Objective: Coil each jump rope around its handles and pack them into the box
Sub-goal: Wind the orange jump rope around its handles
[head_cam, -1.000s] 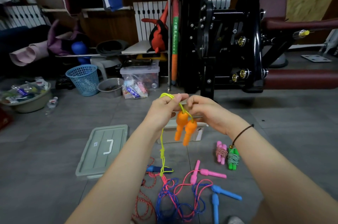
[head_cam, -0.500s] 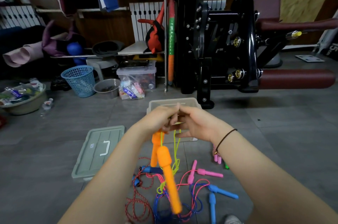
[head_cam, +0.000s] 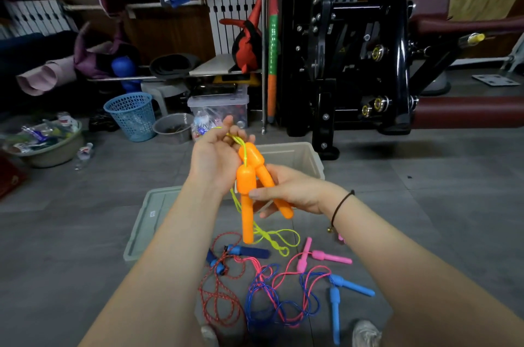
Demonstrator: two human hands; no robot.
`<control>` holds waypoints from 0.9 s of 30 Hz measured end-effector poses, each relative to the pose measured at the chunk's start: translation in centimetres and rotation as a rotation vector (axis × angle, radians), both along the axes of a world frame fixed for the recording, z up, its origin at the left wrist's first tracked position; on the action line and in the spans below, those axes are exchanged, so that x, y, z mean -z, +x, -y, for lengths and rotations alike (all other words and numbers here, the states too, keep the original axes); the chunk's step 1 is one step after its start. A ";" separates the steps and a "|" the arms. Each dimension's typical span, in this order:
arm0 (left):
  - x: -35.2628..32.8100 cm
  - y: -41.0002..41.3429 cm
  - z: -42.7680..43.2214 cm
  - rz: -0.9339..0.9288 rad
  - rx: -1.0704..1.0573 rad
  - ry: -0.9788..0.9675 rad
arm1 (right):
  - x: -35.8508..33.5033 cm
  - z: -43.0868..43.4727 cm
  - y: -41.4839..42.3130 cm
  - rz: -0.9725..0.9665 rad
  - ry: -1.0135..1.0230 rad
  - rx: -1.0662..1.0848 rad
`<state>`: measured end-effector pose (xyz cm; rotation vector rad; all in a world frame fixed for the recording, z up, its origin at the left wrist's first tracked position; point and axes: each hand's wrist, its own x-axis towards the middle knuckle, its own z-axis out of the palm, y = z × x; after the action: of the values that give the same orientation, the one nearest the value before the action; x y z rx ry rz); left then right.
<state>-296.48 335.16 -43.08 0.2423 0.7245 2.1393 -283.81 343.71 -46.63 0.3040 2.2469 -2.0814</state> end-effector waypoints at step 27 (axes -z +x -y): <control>2.1 3.2 -1.8 -0.380 0.148 -0.468 | -0.1 -0.5 -1.4 -0.035 0.501 0.557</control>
<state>-293.29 336.95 -45.14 0.4383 1.3553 1.7401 -285.17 344.18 -46.54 1.0302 2.9382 -1.6540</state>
